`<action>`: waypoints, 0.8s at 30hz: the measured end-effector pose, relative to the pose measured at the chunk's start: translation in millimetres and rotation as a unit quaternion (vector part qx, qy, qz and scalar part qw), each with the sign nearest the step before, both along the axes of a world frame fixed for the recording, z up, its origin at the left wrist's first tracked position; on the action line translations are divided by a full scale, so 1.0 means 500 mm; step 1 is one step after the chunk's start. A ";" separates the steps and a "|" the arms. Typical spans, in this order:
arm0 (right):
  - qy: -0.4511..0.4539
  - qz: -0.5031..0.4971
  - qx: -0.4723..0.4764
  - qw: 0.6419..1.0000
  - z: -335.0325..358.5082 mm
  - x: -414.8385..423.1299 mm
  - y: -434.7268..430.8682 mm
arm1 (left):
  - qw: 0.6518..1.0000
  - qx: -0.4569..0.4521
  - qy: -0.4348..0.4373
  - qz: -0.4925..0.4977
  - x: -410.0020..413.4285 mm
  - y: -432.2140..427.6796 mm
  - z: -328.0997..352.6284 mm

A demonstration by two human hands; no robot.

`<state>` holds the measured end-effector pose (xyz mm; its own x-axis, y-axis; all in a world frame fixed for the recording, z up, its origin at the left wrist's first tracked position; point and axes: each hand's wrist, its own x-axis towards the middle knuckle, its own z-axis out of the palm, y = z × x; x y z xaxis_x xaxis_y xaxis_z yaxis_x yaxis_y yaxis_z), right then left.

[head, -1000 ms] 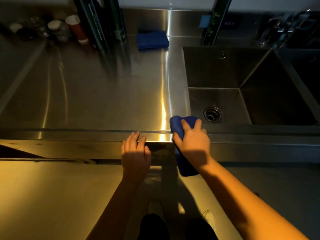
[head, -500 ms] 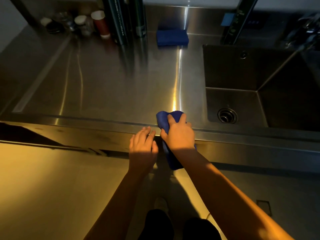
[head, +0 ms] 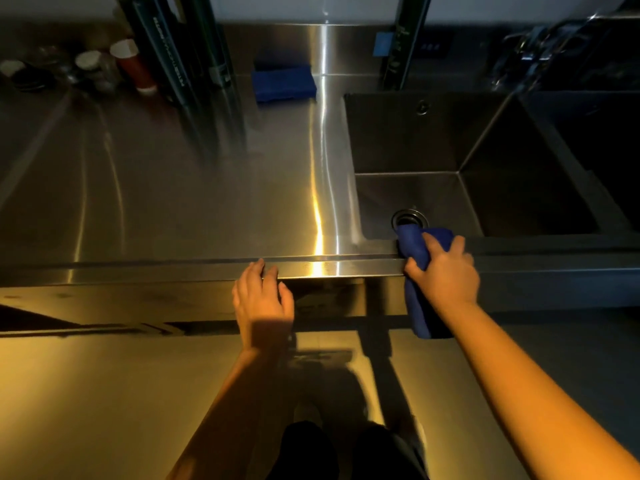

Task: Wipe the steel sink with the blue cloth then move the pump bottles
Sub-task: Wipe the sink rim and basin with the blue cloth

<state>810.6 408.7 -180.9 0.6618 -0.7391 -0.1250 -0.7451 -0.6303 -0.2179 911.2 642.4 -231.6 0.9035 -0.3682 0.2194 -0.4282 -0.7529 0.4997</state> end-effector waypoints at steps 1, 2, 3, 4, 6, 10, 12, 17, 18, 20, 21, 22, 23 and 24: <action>0.003 -0.003 0.000 1.000 0.000 -0.005 -0.010 | 1.000 0.003 0.000 -0.007 -0.003 -0.003 0.002; 0.006 -0.004 -0.003 1.000 0.000 -0.006 -0.013 | 1.000 0.007 -0.004 -0.013 -0.006 -0.008 0.003; 0.008 -0.004 -0.008 1.000 0.000 -0.004 -0.011 | 1.000 0.010 -0.009 -0.017 -0.010 -0.014 0.003; 0.009 -0.002 -0.013 1.000 0.002 0.001 -0.003 | 1.000 0.011 -0.013 -0.020 -0.015 -0.023 0.003; 0.006 0.018 -0.016 1.000 0.003 0.015 0.024 | 1.000 0.010 -0.012 -0.027 -0.029 -0.041 0.003; 0.013 0.076 -0.005 0.997 0.003 0.054 0.073 | 0.998 -0.007 -0.019 -0.061 -0.058 -0.070 0.011; 0.011 0.089 0.009 0.996 0.001 0.062 0.077 | 0.996 -0.013 -0.014 -0.082 -0.070 -0.088 0.017; 0.006 0.100 0.010 0.995 -0.008 0.035 0.037 | 0.991 0.001 -0.004 -0.133 -0.101 -0.164 0.029; 0.004 0.095 0.012 0.995 -0.008 0.024 0.020 | 0.990 0.002 -0.004 -0.140 -0.107 -0.181 0.030; 0.003 0.080 0.018 0.997 -0.006 -0.003 -0.026 | 0.989 0.006 -0.003 -0.151 -0.122 -0.215 0.031; 0.004 0.071 0.017 0.997 -0.006 -0.020 -0.052 | 0.988 0.011 -0.002 -0.156 -0.132 -0.233 0.032; 0.002 0.061 0.014 0.998 -0.006 -0.039 -0.080 | 0.987 0.017 0.001 -0.161 -0.143 -0.252 0.033; -0.001 0.050 0.009 0.999 -0.006 -0.058 -0.109 | 0.985 0.026 0.002 -0.168 -0.155 -0.272 0.033; -0.005 0.039 0.007 0.999 -0.006 -0.078 -0.138 | 0.984 0.036 0.002 -0.175 -0.168 -0.292 0.033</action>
<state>771.5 339.8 -184.0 0.7193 -0.6828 -0.1283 -0.6909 -0.6836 -0.2354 827.4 496.3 -215.0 0.7192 -0.6714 0.1787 -0.6660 -0.5931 0.4524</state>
